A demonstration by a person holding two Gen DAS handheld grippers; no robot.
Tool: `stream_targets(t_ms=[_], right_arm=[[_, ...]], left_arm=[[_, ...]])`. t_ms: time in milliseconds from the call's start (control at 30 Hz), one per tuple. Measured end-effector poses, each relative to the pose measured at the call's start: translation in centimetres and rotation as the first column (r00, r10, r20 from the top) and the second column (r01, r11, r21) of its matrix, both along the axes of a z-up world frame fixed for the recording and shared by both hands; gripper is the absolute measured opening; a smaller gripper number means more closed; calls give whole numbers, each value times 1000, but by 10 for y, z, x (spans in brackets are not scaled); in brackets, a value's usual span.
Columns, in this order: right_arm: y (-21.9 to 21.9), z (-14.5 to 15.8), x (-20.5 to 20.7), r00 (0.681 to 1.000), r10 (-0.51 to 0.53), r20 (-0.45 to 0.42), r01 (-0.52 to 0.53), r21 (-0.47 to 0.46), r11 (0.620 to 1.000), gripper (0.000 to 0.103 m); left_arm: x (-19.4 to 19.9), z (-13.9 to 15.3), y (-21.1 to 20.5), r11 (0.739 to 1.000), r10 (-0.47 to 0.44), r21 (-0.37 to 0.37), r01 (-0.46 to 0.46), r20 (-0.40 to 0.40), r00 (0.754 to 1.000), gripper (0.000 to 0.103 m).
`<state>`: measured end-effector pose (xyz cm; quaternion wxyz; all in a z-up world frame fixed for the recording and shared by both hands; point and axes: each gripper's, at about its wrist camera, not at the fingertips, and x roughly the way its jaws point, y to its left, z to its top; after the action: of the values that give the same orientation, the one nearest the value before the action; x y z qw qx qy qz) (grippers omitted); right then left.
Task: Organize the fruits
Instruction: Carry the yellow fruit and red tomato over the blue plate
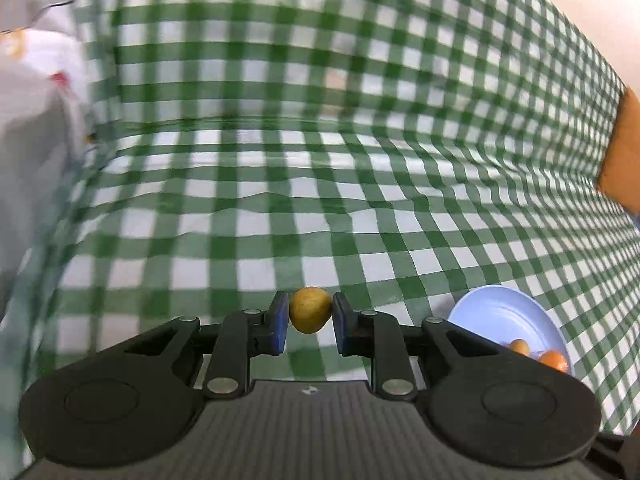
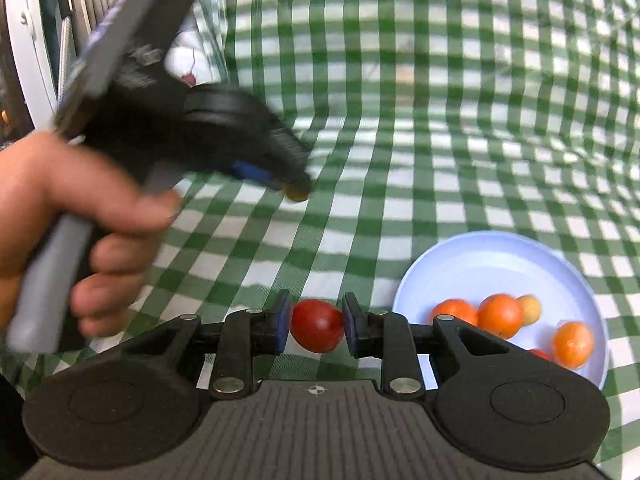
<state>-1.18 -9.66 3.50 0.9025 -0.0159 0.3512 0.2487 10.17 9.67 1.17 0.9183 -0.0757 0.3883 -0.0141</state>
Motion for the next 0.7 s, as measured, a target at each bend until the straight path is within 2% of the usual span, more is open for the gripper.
stream_targets(t_ms=[100, 233, 433, 533, 700], right_arm=[[-10, 8, -10, 999, -17, 50, 17, 6, 1000, 28], [-31, 18, -18, 996, -52, 74, 51, 19, 999, 28], [-89, 44, -21, 978, -173, 119, 163, 93, 982, 28], [-120, 43, -19, 959, -250, 135, 234, 124, 964, 28], [-159, 22, -13, 931, -351, 100, 335, 142, 931, 28]], left_arm=[[-30, 13, 0, 1000, 10, -8, -10, 28, 1000, 25], [-57, 24, -13, 1000, -21, 19, 20, 57, 998, 25], [-77, 31, -41, 997, -69, 37, 65, 90, 994, 25], [-75, 28, -60, 993, -108, 62, 102, 100, 989, 26], [-71, 23, -73, 986, -152, 83, 142, 119, 981, 26]])
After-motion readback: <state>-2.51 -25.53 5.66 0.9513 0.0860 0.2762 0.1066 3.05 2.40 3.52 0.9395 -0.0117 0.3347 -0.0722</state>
